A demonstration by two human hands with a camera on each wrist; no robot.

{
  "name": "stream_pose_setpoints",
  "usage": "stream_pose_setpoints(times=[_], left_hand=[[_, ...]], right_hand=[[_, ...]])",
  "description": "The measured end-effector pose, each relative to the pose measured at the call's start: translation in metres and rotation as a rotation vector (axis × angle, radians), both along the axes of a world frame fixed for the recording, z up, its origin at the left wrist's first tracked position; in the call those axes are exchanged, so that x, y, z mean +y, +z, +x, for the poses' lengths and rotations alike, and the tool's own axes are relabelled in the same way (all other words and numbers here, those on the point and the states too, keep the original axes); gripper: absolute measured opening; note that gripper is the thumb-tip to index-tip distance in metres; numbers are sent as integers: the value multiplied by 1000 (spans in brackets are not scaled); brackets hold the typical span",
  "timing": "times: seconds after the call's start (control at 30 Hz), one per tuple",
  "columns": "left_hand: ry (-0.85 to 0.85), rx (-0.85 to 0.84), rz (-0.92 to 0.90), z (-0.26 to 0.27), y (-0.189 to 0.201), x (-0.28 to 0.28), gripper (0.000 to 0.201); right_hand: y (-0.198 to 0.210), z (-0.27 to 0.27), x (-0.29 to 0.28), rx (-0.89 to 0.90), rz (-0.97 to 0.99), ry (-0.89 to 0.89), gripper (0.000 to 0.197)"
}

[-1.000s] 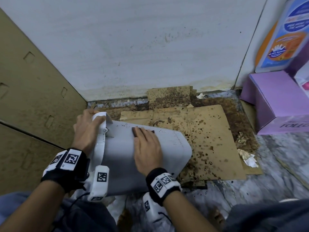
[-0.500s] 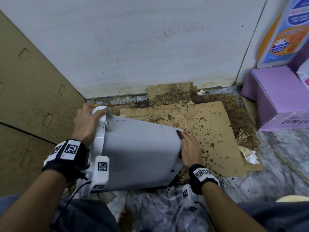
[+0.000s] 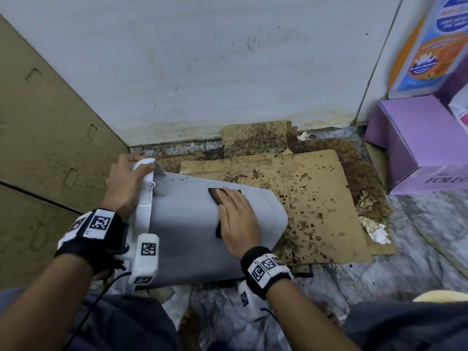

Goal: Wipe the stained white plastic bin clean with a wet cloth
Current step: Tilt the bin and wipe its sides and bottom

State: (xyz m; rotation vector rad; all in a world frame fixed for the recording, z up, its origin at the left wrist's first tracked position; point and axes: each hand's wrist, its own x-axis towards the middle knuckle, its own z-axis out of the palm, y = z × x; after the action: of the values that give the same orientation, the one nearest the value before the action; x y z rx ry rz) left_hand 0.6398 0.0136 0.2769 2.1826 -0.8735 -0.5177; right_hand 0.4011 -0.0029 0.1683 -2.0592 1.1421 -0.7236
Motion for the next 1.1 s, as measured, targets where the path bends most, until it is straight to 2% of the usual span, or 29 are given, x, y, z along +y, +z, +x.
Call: stream_pose_setpoints(times=[0.13,0.2,0.3,0.4,0.53,0.67,0.8,0.87,1.0,1.1], left_hand=[[-9,-1,-9,-3,0,-1,27],[-7,-6,-18,-4,0,-2,24],[-14,-3,-47,-9,2,-1,31],[-32,-53,-55,-14,3,2,52],[-32,-113,-38,-23,9,6,58],[-59,-141,-10,-32,15,10,62],[-119,-183,36,-39,19,23,41],[-113,-183,16,-46,24,28,41],[-15,-135,-99,-58,33,34,60],[8,-78,-144,-64,38,36,63]], right_hand=[[-29,-36,-19,62,95,-154,57],[-42,-54,-29,56,150,-236,54],[-43,-63,-36,29,219,-309,39],[-33,-56,-37,-18,253,-341,33],[-11,-30,-21,-118,227,-194,35],[31,5,3,-169,162,16,37],[54,28,9,-117,159,236,42],[61,33,8,-70,167,327,45],[69,32,7,-16,166,392,47],[71,31,10,-27,168,386,48]])
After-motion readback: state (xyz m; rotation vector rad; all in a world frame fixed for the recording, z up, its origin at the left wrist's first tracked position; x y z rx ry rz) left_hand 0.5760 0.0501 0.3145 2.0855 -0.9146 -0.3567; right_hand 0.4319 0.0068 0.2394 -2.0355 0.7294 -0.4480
